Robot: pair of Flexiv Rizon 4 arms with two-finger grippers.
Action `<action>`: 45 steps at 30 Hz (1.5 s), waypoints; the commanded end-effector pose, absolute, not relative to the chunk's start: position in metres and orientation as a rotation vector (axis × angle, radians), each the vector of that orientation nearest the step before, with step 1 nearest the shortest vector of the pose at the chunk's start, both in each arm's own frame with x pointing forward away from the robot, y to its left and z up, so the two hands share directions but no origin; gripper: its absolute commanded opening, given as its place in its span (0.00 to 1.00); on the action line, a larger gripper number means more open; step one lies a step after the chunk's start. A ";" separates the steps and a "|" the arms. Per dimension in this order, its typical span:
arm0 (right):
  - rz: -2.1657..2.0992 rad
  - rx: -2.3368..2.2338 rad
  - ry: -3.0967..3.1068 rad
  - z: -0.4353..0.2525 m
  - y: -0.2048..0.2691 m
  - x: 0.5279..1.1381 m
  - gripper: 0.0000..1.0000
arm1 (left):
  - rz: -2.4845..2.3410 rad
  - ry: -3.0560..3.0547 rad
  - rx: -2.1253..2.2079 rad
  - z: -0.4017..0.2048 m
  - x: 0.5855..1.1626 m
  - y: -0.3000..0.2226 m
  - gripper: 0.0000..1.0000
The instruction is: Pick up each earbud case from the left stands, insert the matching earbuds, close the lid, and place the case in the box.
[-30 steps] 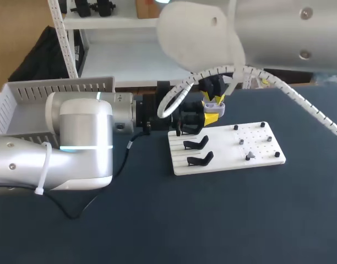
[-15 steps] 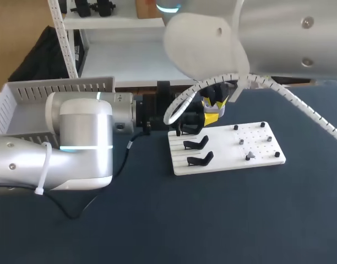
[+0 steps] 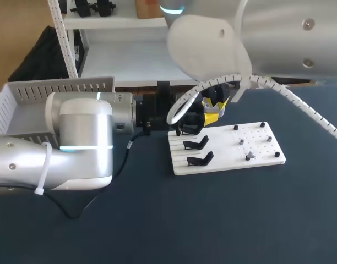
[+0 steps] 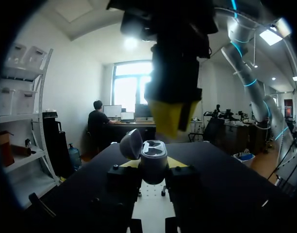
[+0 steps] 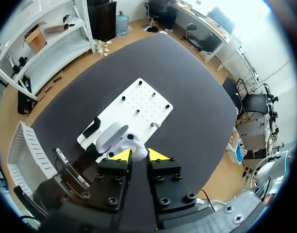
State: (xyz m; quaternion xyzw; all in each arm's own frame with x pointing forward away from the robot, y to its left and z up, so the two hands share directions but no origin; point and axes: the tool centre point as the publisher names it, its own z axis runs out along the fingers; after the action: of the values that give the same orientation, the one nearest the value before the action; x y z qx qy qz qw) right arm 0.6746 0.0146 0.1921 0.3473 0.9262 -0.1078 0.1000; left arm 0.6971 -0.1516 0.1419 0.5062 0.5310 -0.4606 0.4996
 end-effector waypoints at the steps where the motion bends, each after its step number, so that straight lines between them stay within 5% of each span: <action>1: -0.318 1.026 2.737 0.191 0.015 0.676 0.00 | -1.114 1.283 1.222 0.141 0.697 -0.152 0.00; 45: -0.321 1.067 2.745 0.182 0.015 0.688 0.00 | -1.114 1.283 1.222 0.141 0.697 -0.152 0.00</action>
State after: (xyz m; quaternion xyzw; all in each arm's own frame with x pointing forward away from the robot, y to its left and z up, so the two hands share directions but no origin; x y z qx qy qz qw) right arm 0.6856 0.0136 0.1823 0.3582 0.9231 -0.1060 0.0909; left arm 0.6972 -0.1514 0.1414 0.5062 0.5312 -0.4605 0.4995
